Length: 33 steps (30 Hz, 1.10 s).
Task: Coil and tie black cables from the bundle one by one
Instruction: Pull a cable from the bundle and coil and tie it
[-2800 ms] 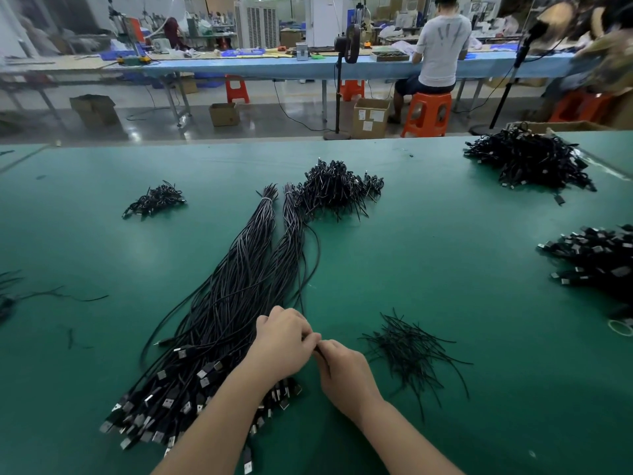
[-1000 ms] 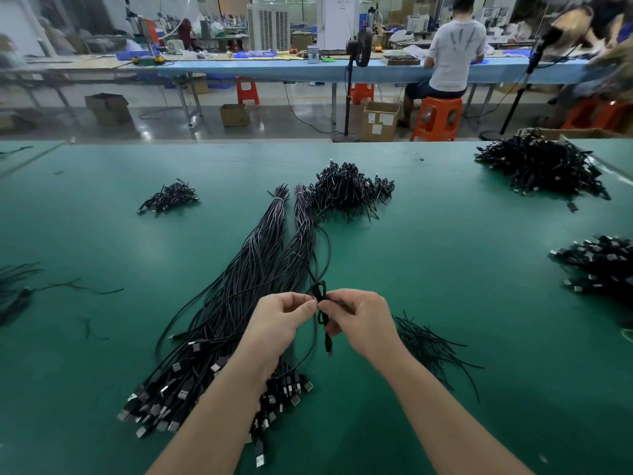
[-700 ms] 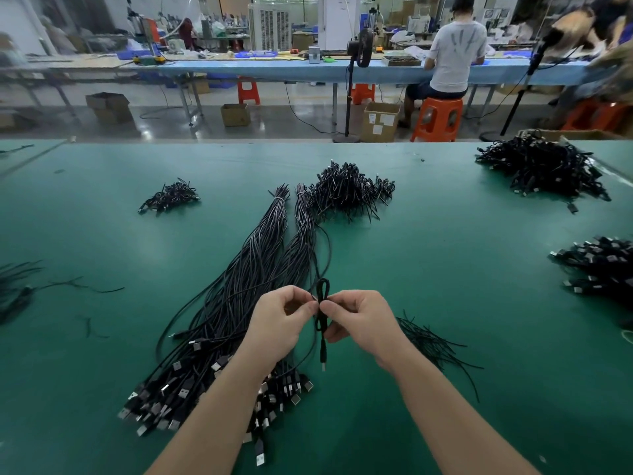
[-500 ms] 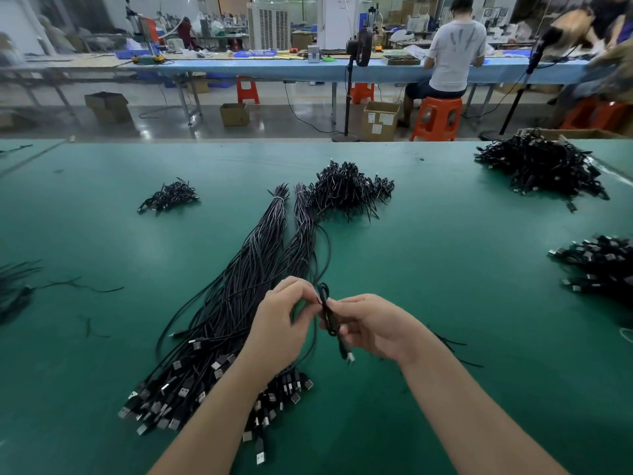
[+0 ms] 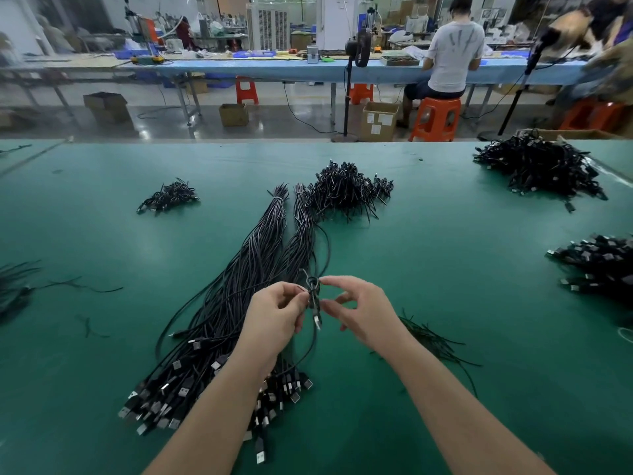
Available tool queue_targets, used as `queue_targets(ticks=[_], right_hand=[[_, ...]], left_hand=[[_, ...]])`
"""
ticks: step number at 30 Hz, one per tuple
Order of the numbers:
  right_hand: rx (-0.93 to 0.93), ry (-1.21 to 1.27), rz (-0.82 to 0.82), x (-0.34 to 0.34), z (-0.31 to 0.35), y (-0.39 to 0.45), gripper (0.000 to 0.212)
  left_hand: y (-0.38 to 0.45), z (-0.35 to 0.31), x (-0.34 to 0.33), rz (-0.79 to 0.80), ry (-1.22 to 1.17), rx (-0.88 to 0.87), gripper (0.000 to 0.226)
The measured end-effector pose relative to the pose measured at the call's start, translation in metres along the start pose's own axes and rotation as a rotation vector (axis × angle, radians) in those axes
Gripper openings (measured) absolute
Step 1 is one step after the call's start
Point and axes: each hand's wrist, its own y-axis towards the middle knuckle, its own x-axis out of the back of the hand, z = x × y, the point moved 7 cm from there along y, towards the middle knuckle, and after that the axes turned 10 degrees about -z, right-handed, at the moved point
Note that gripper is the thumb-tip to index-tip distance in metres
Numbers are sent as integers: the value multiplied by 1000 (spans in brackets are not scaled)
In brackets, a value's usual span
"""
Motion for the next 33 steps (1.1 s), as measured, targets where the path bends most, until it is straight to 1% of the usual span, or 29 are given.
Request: queue_targets(ticks=[2, 4, 6, 8, 12, 14, 15, 17, 18, 20, 22, 23, 26, 28, 29, 31, 33], right_hand=[[153, 59, -46, 1, 8, -2, 45], [236, 107, -56, -2, 14, -4, 36], [190, 83, -87, -2, 12, -4, 26], [114, 76, -108, 0, 5, 0, 23], [119, 91, -83, 0, 4, -3, 23], [97, 118, -66, 0, 2, -3, 19], [75, 126, -59, 0, 0, -3, 17], [-19, 183, -30, -1, -4, 0, 13], [-102, 258, 6, -3, -7, 2, 9], [-292, 417, 80, -9, -13, 3, 10], [-448, 491, 96, -12, -18, 2, 14], [-497, 506, 106, -13, -19, 1, 13], [-537, 533, 169, -18, -20, -1, 8], [-511, 556, 170, -17, -18, -1, 8], [-471, 570, 157, -16, -15, 0, 8], [-323, 555, 157, -12, -7, 1, 13], [-129, 378, 139, -8, 1, 0, 21]], left_hand=[[1, 4, -2, -2, -42, 50, 10], [2, 6, -2, -13, -76, 80, 10], [2, 6, -3, -7, -69, 64, 9], [1, 6, -5, 5, -28, 27, 7], [0, 7, -6, 22, 8, 14, 6], [1, 5, -6, 27, 33, -10, 7], [0, 2, -6, 29, 74, -57, 8], [-3, -10, -7, 28, 205, -229, 11], [-7, -16, -8, 24, 271, -328, 12], [-13, -26, -11, 5, 367, -488, 12], [-17, -31, -14, -23, 438, -591, 9], [-19, -32, -15, -38, 470, -631, 7], [-21, -32, -16, -60, 507, -697, 5], [-19, -28, -15, -65, 462, -647, 7], [-15, -25, -13, -75, 424, -579, 9], [-4, -15, -8, -108, 315, -361, 12], [5, -1, -6, -101, 138, -104, 13]])
